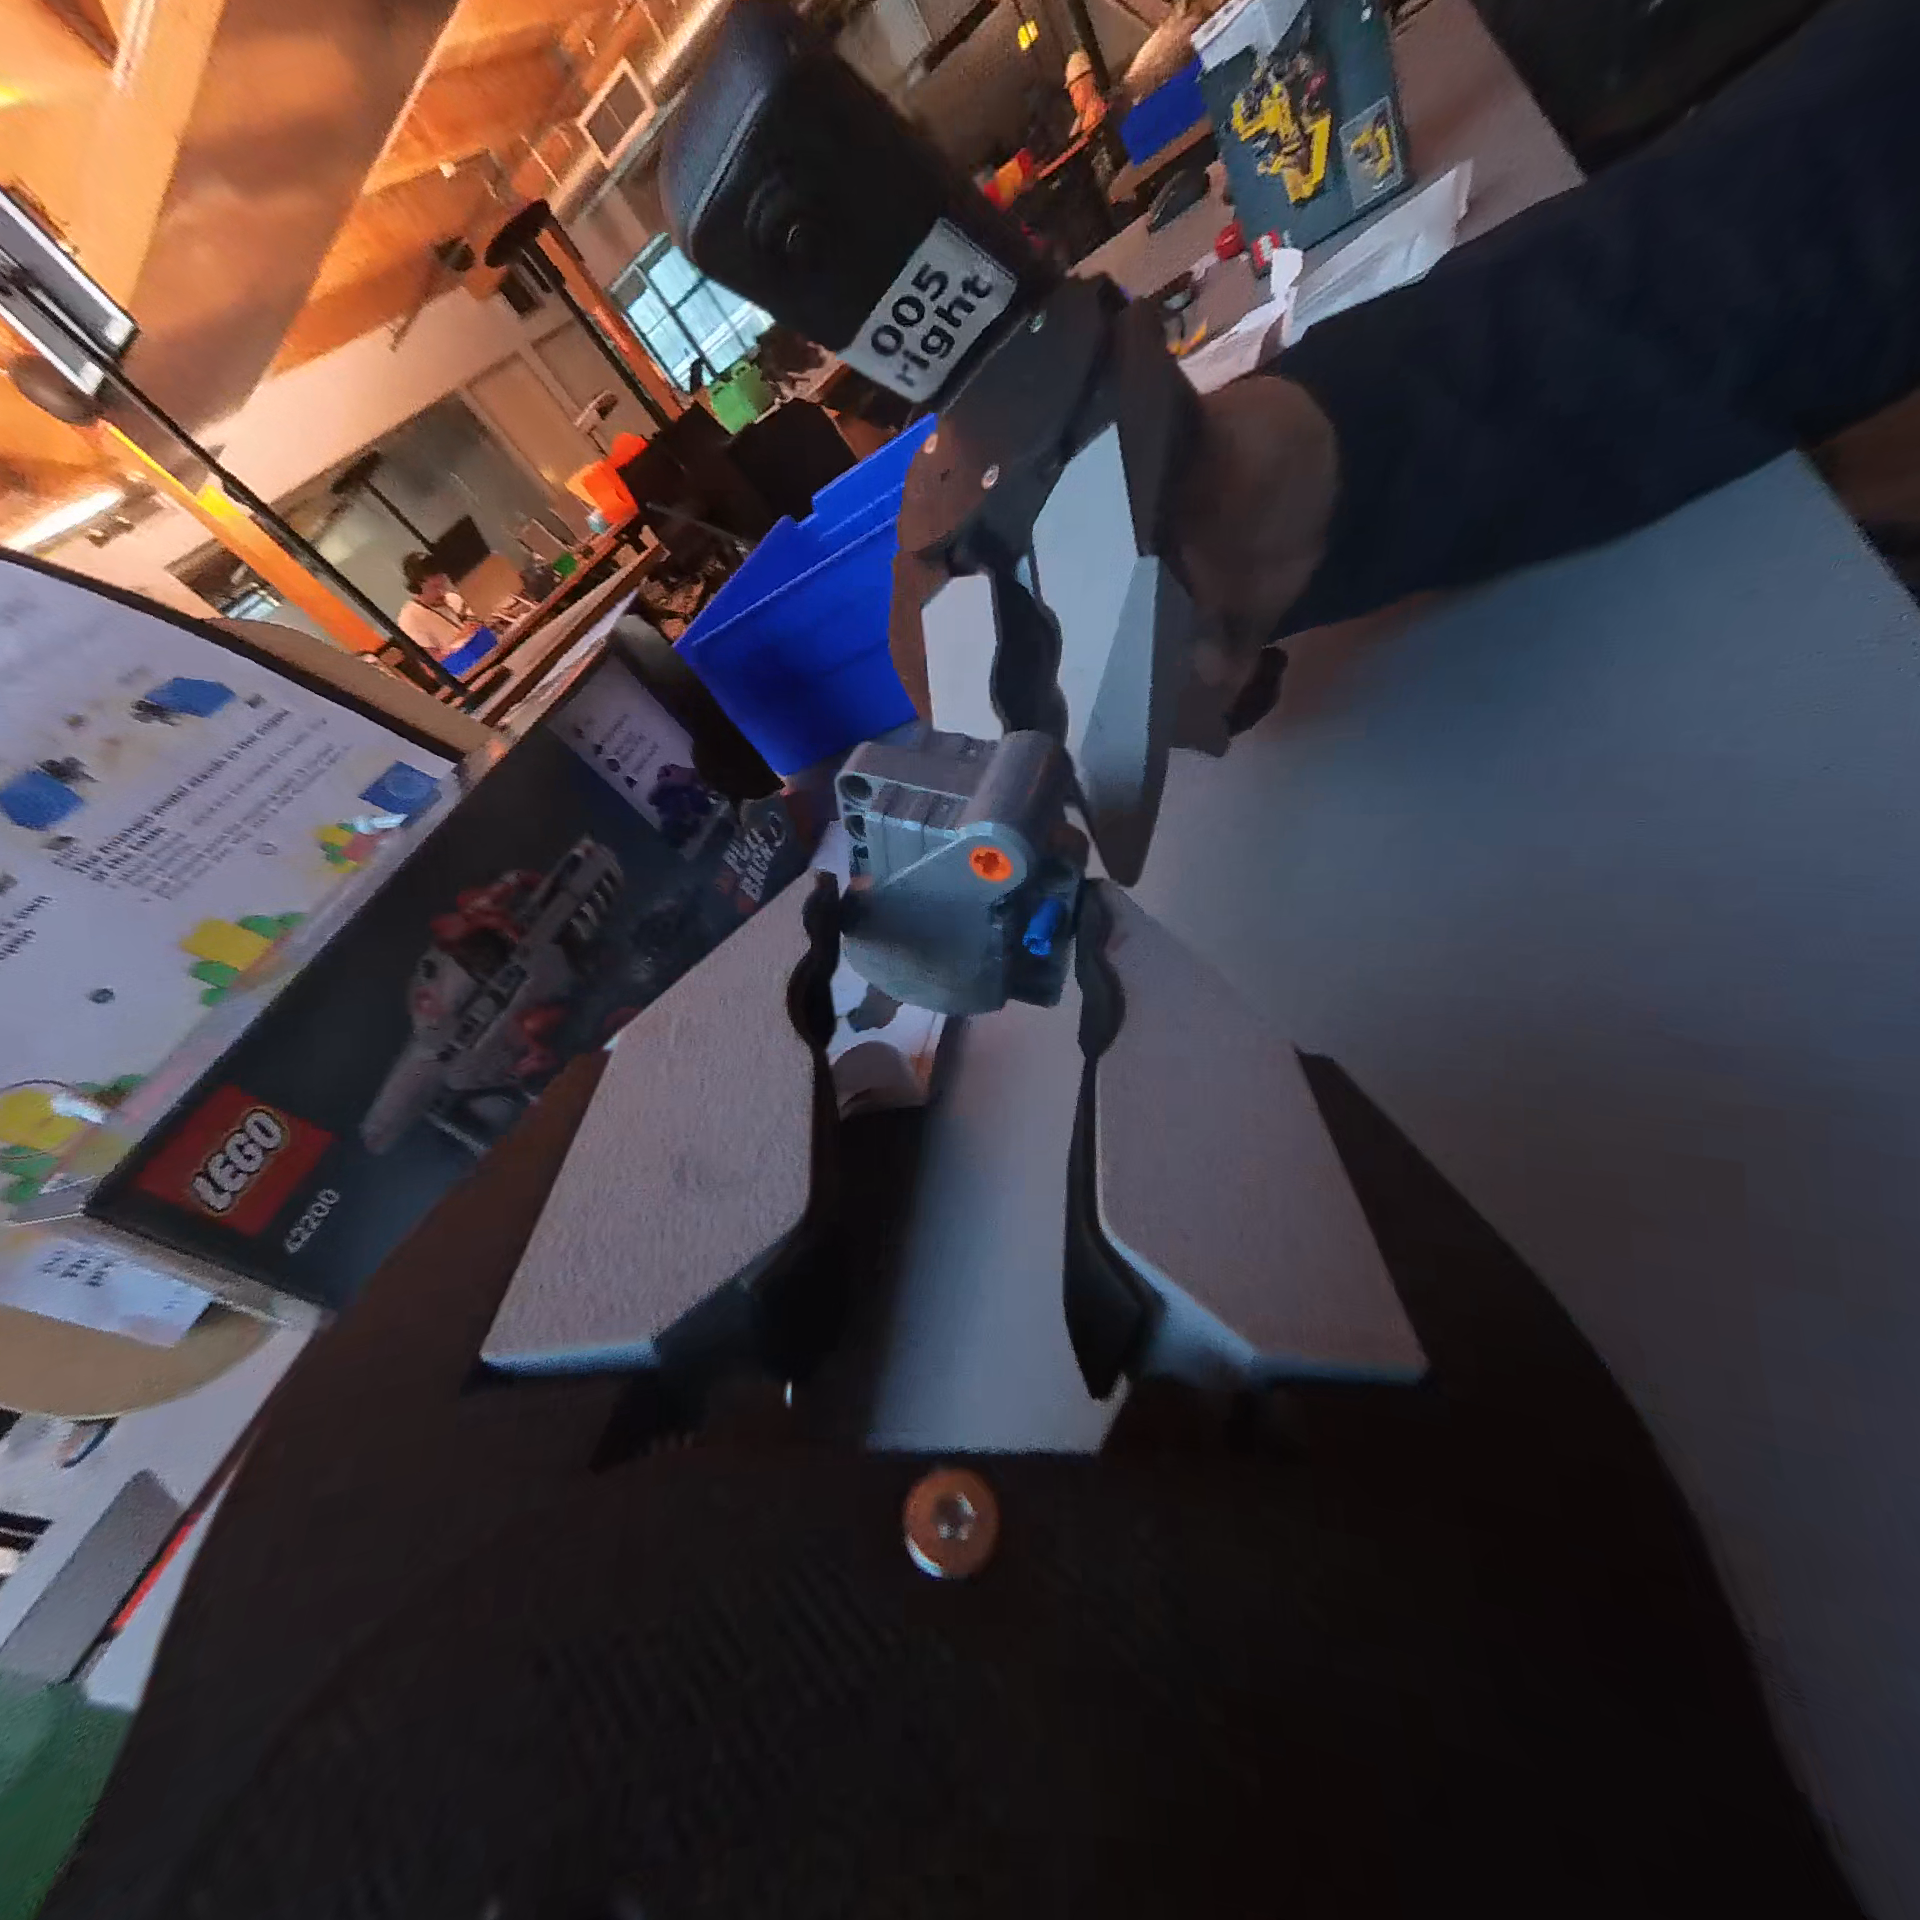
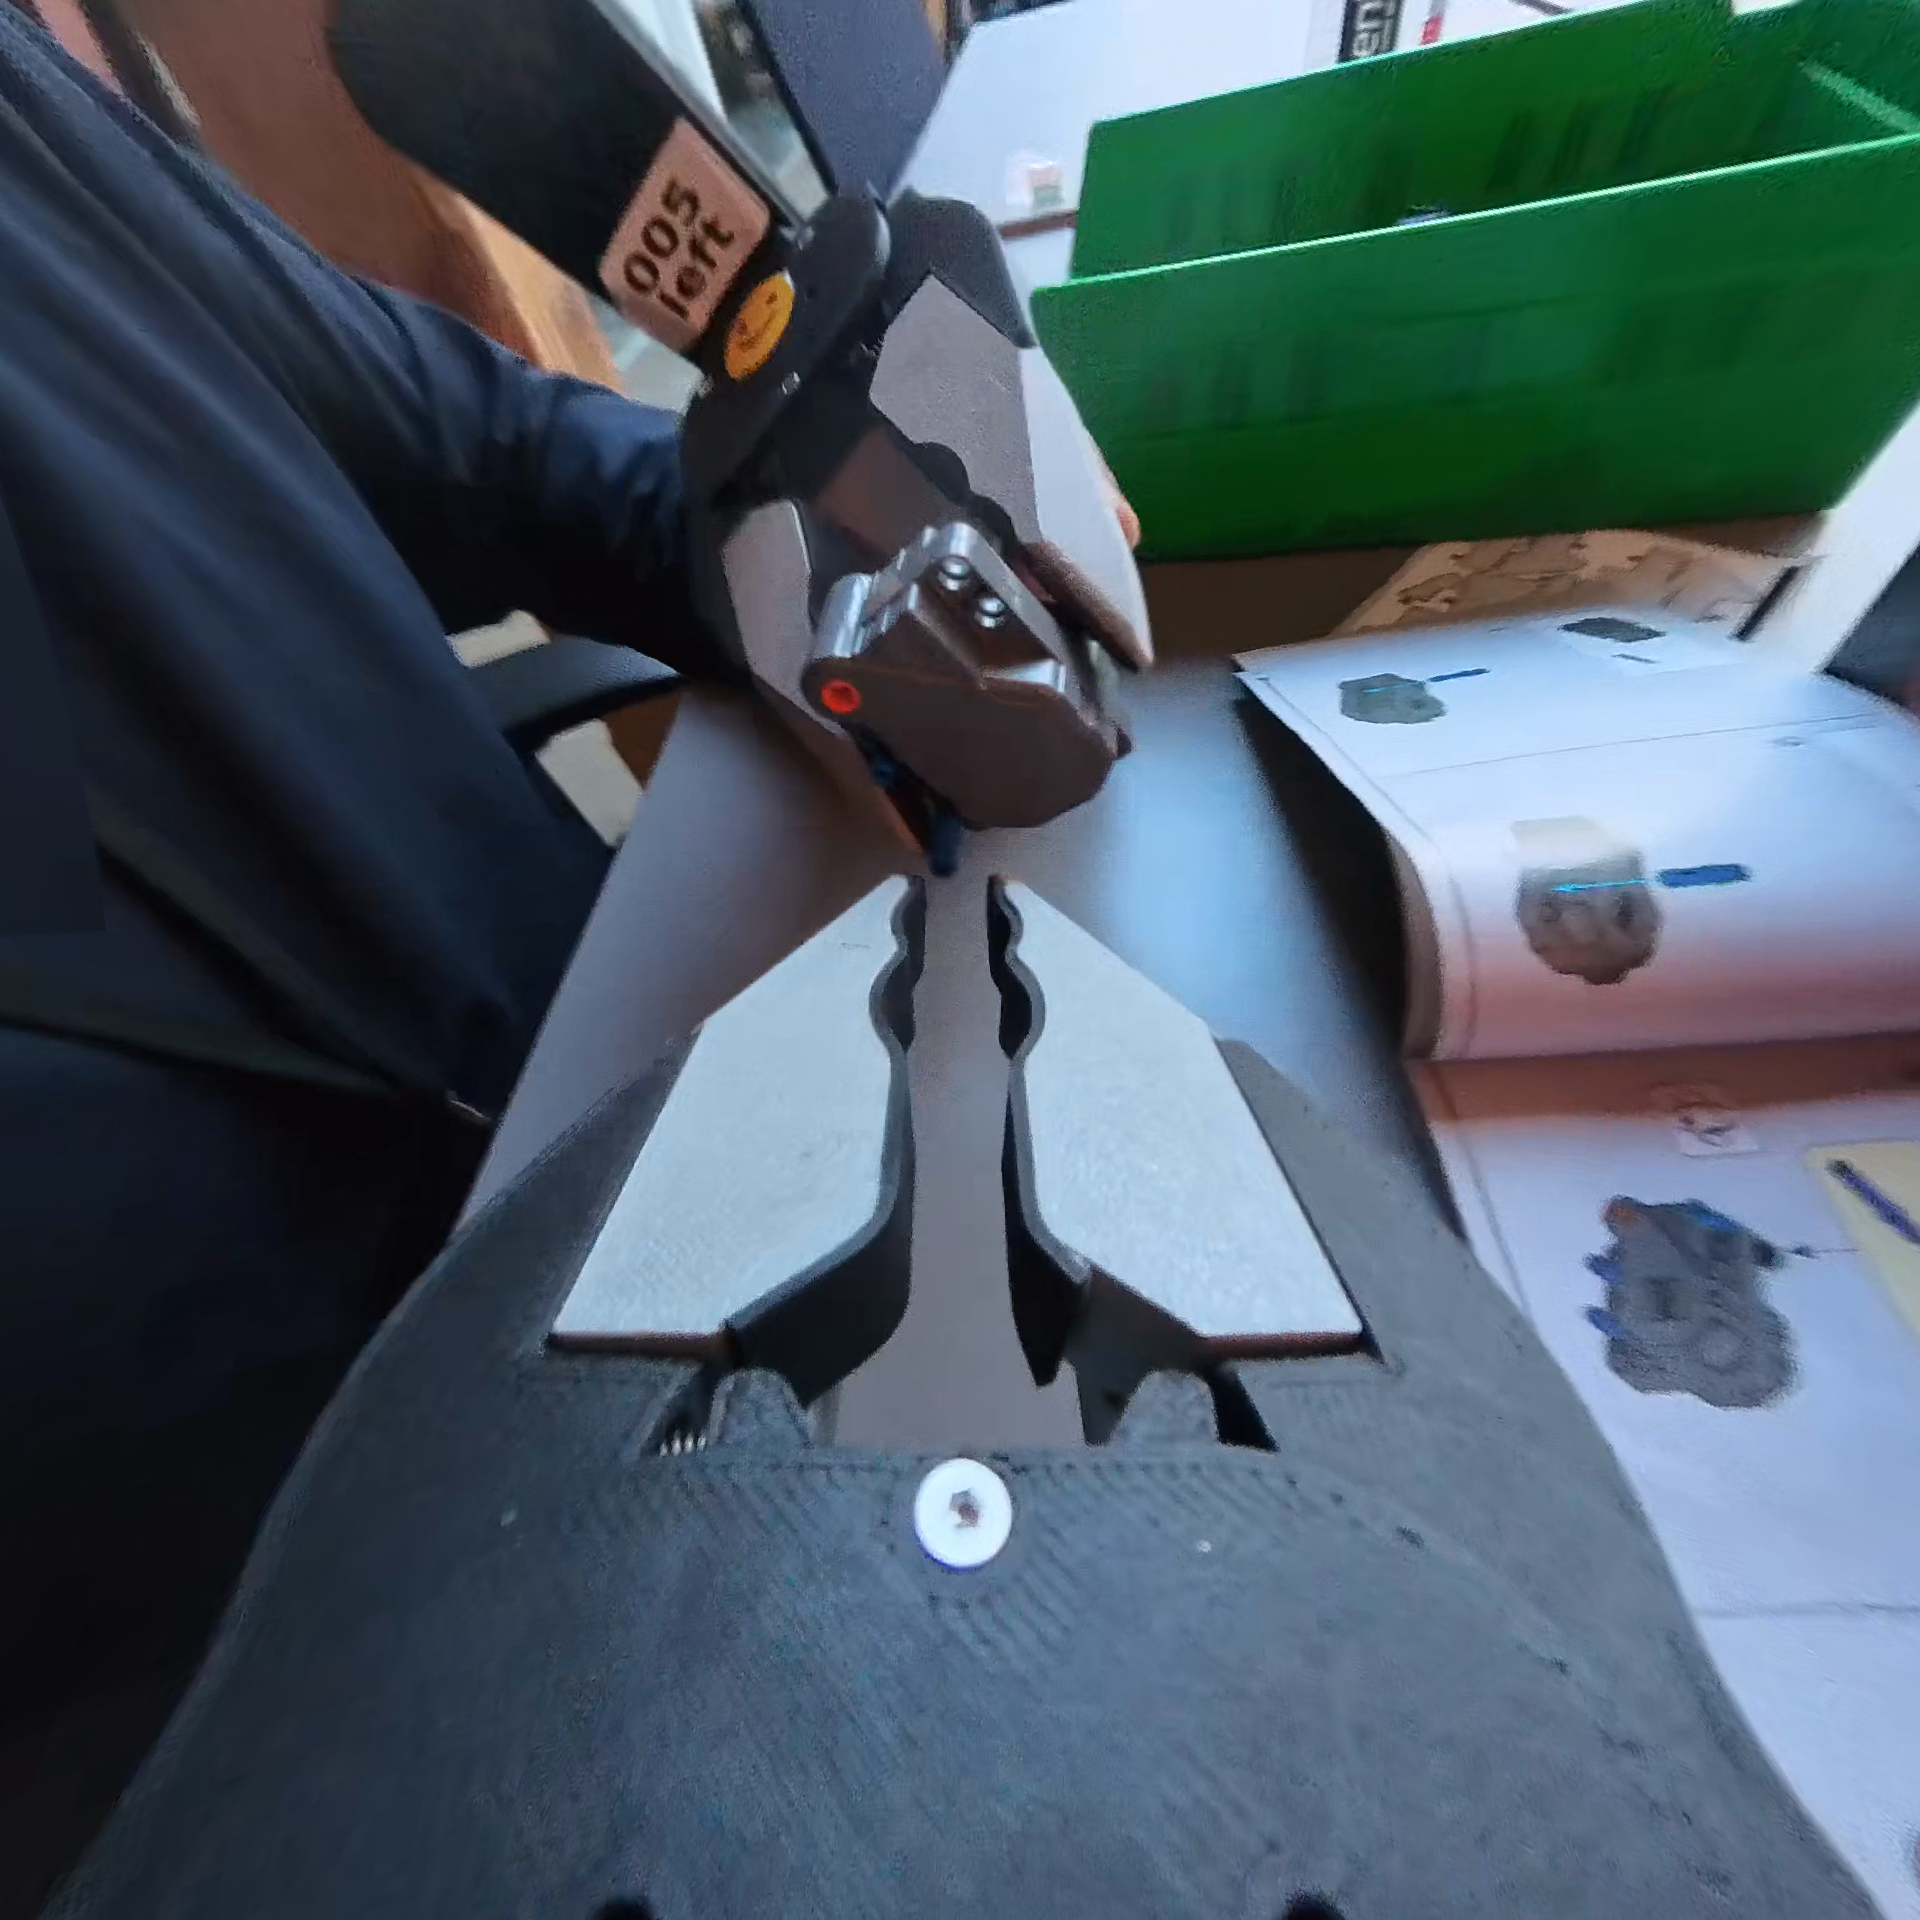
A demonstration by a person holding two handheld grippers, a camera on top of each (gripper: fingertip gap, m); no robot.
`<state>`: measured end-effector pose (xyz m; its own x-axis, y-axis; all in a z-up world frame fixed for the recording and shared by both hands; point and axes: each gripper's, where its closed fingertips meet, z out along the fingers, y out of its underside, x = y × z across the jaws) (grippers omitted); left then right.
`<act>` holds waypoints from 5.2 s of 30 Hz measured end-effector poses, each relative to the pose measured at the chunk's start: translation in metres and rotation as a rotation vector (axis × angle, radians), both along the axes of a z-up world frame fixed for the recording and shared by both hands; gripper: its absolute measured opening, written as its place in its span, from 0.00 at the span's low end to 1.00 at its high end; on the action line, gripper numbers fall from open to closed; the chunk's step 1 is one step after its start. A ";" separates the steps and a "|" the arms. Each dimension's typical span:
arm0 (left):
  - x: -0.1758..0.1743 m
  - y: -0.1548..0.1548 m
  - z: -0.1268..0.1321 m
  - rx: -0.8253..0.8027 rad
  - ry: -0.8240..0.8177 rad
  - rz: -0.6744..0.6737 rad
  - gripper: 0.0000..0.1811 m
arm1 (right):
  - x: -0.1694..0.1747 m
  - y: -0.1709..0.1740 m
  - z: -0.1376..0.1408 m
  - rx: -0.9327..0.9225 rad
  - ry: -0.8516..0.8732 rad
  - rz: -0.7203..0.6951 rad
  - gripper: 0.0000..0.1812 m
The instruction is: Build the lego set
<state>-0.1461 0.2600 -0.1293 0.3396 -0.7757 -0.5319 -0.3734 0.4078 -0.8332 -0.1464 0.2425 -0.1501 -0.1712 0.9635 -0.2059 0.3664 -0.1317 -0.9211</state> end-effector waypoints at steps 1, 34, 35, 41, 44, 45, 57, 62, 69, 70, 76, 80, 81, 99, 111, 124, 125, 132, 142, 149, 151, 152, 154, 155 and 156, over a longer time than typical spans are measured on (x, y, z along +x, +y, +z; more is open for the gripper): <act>0.000 0.000 0.000 0.008 0.002 0.001 0.24 | -0.001 -0.002 0.002 -0.036 0.013 0.012 0.05; -0.005 0.010 -0.009 -0.034 0.044 0.107 0.23 | 0.003 0.013 0.006 -0.285 0.054 -0.025 0.00; -0.005 0.011 -0.009 -0.050 0.041 0.104 0.23 | 0.002 0.013 0.006 -0.279 0.054 -0.030 0.00; -0.007 0.013 -0.014 0.003 0.099 0.144 0.23 | 0.001 0.015 0.001 -0.291 0.031 -0.049 0.00; -0.006 0.014 -0.018 0.004 0.116 0.162 0.23 | 0.002 0.017 -0.004 -0.246 0.001 -0.066 0.00; -0.006 0.014 -0.019 0.002 0.119 0.167 0.23 | 0.002 0.017 -0.005 -0.235 -0.008 -0.074 0.00; -0.007 0.024 -0.035 -0.130 0.096 0.211 0.23 | 0.000 0.029 -0.018 -0.281 -0.025 -0.129 0.00; -0.008 0.024 -0.032 -0.158 0.056 0.209 0.23 | -0.001 0.030 -0.013 -0.322 0.025 -0.117 0.00; -0.009 0.023 -0.026 -0.123 0.039 0.221 0.23 | -0.003 0.028 -0.009 -0.307 0.054 -0.108 0.00; -0.009 0.024 -0.025 -0.126 0.036 0.222 0.23 | -0.003 0.029 -0.009 -0.308 0.055 -0.110 0.00; -0.010 0.024 -0.023 -0.125 0.023 0.231 0.23 | -0.004 0.029 -0.009 -0.326 0.063 -0.110 0.00; -0.011 0.026 -0.012 -0.146 -0.060 0.200 0.23 | -0.005 0.031 0.002 -0.382 0.122 -0.103 0.00; -0.011 0.025 -0.003 -0.166 -0.123 0.163 0.23 | -0.005 0.030 0.010 -0.414 0.157 -0.089 0.00; 0.012 -0.024 0.030 -0.418 -0.419 -0.356 0.23 | 0.008 -0.023 0.054 0.496 0.167 -0.029 0.01; 0.013 -0.021 0.025 -0.395 -0.384 -0.326 0.23 | 0.010 -0.020 0.043 0.881 0.033 -0.087 0.01; 0.008 -0.010 0.020 -0.315 -0.310 -0.211 0.22 | 0.008 -0.009 0.037 0.617 0.033 -0.109 0.01; 0.008 -0.010 0.020 -0.311 -0.304 -0.210 0.23 | 0.008 -0.009 0.037 0.610 0.034 -0.108 0.01; 0.011 -0.015 0.014 -0.319 -0.260 -0.223 0.29 | 0.010 -0.009 0.035 0.558 0.033 -0.084 0.01; 0.006 -0.018 0.013 -0.404 -0.263 -0.267 0.22 | 0.010 -0.014 0.021 0.507 -0.014 -0.015 0.01; 0.005 -0.022 0.010 -0.499 -0.288 -0.310 0.22 | 0.009 -0.018 0.018 0.498 -0.017 0.014 0.01; 0.007 -0.025 0.007 -0.551 -0.281 -0.328 0.22 | 0.010 -0.022 0.017 0.507 -0.022 0.038 0.01; 0.008 -0.025 0.006 -0.560 -0.274 -0.331 0.22 | 0.011 -0.022 0.015 0.512 -0.028 0.043 0.01; 0.007 -0.024 0.006 -0.556 -0.275 -0.328 0.22 | 0.011 -0.022 0.015 0.505 -0.028 0.042 0.01; 0.007 -0.024 0.007 -0.555 -0.277 -0.327 0.22 | 0.010 -0.022 0.016 0.500 -0.024 0.040 0.01; 0.007 -0.025 0.006 -0.556 -0.271 -0.331 0.22 | 0.010 -0.022 0.016 0.497 -0.021 0.044 0.01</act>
